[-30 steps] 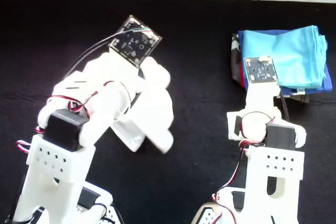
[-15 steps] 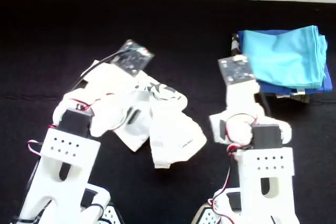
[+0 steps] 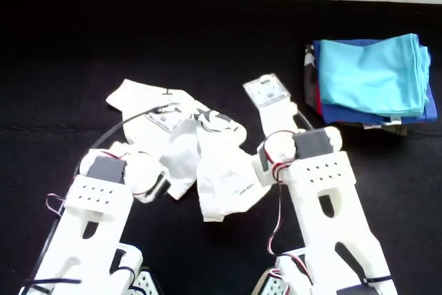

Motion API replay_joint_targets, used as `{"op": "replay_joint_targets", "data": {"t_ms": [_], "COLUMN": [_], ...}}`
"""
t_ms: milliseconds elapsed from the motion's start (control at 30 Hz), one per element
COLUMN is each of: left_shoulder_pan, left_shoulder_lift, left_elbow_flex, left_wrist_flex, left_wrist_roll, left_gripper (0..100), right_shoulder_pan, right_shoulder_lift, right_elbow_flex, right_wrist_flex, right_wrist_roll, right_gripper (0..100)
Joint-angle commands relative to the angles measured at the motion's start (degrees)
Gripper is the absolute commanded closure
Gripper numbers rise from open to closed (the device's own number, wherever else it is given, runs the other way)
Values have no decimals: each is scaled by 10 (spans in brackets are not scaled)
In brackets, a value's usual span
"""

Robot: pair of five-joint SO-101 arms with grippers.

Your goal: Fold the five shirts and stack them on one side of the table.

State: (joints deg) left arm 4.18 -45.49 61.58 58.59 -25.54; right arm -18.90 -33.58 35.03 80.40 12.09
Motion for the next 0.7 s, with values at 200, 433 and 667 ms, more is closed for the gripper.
{"op": "replay_joint_targets", "data": {"t_ms": [200,433,667], "left_shoulder_pan": [76,78,78], "left_shoulder_lift": [-8,25,213], "left_elbow_flex": [60,89,-3], "left_wrist_flex": [-105,-162,-178], "left_wrist_roll": [53,49,53], "left_gripper": [758,758,776], "right_shoulder_pan": [-4,-4,-4], "right_shoulder_lift": [0,-2,-2], "right_elbow_flex": [-29,-29,-28], "right_wrist_flex": [-3,-2,3], "right_wrist_roll": [-3,-3,-3], "right_gripper": [724,724,724]}}
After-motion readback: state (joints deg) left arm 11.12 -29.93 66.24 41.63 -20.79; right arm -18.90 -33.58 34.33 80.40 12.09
